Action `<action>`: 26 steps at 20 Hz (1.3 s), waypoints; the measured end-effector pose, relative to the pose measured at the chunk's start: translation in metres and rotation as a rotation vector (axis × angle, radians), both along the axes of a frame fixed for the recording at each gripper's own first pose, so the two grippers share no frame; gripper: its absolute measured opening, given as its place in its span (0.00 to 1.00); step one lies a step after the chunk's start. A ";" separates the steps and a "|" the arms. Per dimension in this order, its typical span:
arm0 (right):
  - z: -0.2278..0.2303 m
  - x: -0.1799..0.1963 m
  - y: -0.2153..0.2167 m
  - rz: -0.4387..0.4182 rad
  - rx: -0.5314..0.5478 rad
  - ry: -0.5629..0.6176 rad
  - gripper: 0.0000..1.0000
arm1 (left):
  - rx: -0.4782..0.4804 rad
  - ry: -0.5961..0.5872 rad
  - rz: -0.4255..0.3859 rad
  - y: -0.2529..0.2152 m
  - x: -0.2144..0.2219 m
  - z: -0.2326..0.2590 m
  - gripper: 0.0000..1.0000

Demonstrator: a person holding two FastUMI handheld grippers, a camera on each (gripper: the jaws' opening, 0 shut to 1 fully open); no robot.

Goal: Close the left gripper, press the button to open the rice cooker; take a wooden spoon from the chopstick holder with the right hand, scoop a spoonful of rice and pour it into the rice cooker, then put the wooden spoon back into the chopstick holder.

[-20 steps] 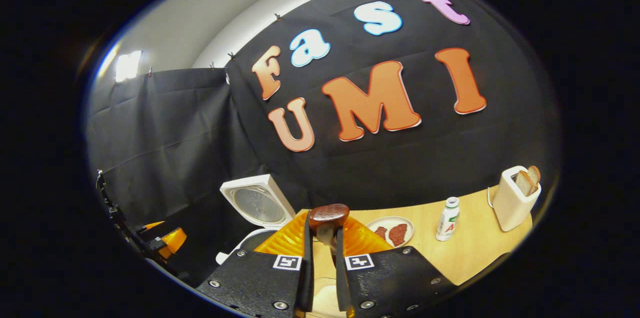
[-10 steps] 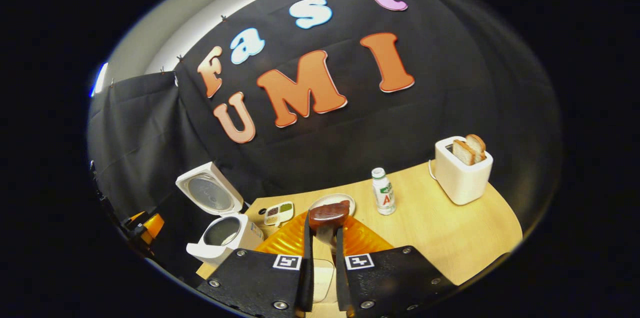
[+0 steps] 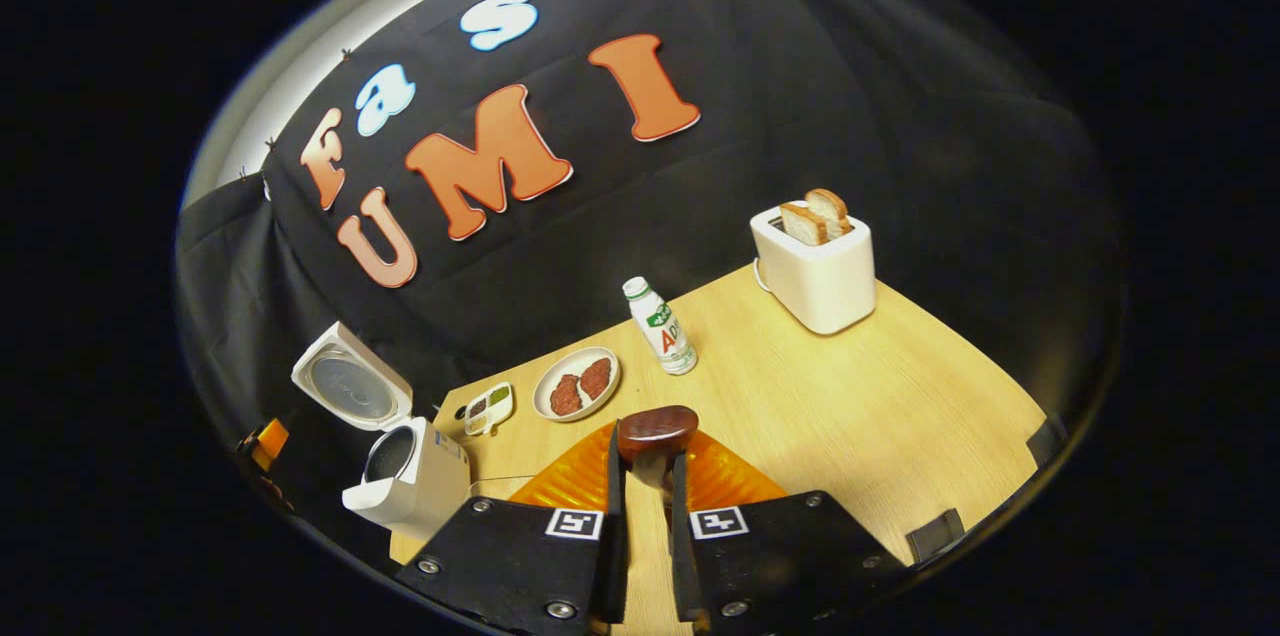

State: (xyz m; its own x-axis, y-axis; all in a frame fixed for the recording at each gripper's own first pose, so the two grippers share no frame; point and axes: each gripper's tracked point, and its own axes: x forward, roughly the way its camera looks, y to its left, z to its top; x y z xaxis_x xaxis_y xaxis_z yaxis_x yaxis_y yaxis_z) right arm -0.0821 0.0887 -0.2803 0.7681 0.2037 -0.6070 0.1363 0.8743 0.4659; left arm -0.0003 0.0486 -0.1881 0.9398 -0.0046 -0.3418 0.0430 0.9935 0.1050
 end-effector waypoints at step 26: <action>-0.071 -0.033 -0.009 -0.219 0.186 0.148 0.34 | 0.020 -0.064 0.050 0.027 0.075 0.033 1.00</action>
State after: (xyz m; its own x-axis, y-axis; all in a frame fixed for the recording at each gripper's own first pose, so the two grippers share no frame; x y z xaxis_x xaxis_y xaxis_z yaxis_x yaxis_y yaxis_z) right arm -0.1151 0.0795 -0.3516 0.7119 0.1616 -0.6835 0.3900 0.7183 0.5761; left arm 0.0749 0.0753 -0.1547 0.9586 0.0497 -0.2803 -0.0145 0.9919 0.1261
